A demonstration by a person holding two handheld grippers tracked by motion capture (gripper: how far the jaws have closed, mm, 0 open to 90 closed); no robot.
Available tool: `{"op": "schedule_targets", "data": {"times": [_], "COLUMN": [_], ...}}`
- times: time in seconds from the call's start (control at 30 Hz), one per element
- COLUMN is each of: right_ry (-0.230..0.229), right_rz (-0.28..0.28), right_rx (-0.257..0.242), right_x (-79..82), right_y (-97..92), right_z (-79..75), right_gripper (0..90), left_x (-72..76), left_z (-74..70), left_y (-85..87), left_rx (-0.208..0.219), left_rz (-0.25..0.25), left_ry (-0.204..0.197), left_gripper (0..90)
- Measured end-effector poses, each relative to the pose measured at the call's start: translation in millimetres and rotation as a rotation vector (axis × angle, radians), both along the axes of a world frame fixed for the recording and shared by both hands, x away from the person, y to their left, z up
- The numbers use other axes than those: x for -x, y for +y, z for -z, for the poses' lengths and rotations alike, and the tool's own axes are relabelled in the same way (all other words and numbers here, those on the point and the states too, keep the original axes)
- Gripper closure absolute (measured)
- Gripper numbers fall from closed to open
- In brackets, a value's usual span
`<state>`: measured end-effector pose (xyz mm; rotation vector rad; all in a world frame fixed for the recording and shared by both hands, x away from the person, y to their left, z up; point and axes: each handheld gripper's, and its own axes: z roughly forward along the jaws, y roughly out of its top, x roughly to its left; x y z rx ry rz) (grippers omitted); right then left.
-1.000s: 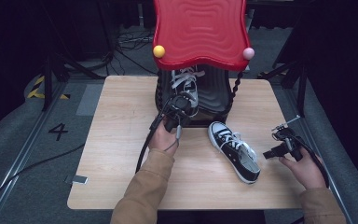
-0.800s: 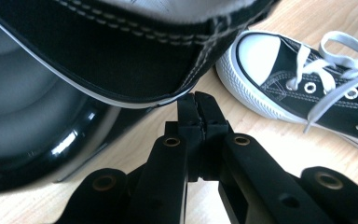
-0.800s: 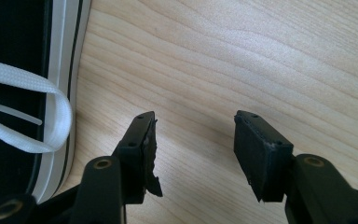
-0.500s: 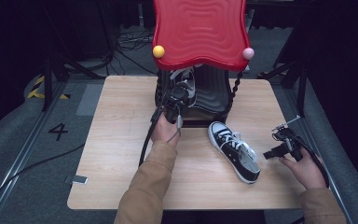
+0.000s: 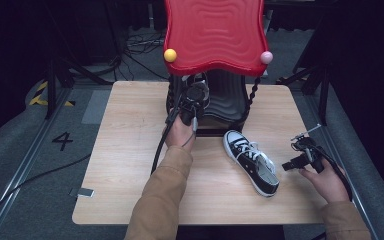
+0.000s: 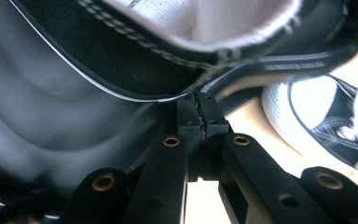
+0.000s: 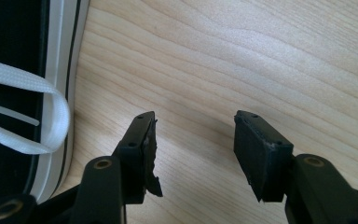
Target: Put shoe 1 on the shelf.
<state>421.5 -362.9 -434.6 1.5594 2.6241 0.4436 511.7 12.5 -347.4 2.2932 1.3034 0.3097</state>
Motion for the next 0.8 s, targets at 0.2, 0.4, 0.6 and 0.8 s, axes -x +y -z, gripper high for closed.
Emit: {"op": "schedule_targets", "data": {"times": [0.2, 0.4, 0.6, 0.8], "right_ry": [0.000, -0.001, 0.016, 0.027], "right_rz": [0.008, 0.007, 0.009, 0.019], "right_rx": [-0.003, -0.002, -0.028, -0.050], "right_x": [0.2, 1.0, 0.6, 1.0], "right_y": [-2.5, -1.4, 0.6, 0.2], "right_z": [-0.2, -1.8, -2.9, -5.8], "right_gripper": [49.0, 49.2, 51.6, 51.4], "left_x": [-0.7, 12.3, 24.8, 39.2], "left_z": [0.8, -9.5, -16.4, -14.6], "left_y": [-6.5, -0.1, 10.9, 19.1], "left_rx": [0.003, -0.013, 0.000, -0.051], "left_rz": [0.026, 0.043, 0.050, 0.030], "left_ry": [0.004, -0.006, 0.018, 0.055], "left_gripper": [80.1, 66.1, 49.8, 9.9]}}
